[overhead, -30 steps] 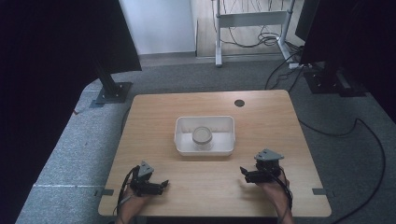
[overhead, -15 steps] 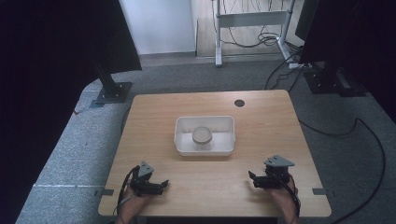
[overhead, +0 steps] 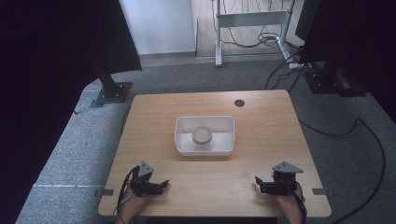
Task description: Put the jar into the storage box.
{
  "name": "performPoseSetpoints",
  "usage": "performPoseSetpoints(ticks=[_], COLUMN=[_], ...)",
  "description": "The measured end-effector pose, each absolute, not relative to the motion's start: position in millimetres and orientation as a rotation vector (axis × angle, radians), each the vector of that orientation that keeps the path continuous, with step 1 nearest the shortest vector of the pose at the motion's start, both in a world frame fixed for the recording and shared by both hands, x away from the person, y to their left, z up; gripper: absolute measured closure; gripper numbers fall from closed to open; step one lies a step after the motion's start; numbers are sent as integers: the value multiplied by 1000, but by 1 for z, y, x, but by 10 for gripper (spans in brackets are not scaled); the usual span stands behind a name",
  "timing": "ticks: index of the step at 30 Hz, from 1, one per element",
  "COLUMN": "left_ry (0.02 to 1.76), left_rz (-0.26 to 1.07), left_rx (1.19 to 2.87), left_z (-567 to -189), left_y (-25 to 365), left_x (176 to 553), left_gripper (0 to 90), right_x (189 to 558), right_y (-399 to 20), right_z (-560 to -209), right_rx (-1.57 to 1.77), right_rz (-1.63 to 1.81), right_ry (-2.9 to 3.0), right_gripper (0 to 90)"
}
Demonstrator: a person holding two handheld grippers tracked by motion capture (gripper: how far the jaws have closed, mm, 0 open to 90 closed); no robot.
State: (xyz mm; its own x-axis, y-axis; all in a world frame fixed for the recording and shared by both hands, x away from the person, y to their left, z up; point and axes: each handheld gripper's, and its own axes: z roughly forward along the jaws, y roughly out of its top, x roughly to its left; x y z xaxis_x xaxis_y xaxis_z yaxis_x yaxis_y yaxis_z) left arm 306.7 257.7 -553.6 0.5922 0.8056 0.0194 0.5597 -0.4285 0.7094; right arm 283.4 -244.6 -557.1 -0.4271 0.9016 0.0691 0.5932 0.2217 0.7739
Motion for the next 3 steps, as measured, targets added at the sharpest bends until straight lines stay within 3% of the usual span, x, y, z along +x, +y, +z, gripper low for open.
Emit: performPoseSetpoints(ticks=[3], left_ry=[1078], left_rz=[469], left_rx=[2153], left_z=[-554], left_y=[257], left_x=[307], left_gripper=[23], right_x=[280], right_y=[-248], right_z=[-558], right_rx=[1399], right_rz=[1027], right_ry=[2100], right_gripper=[28])
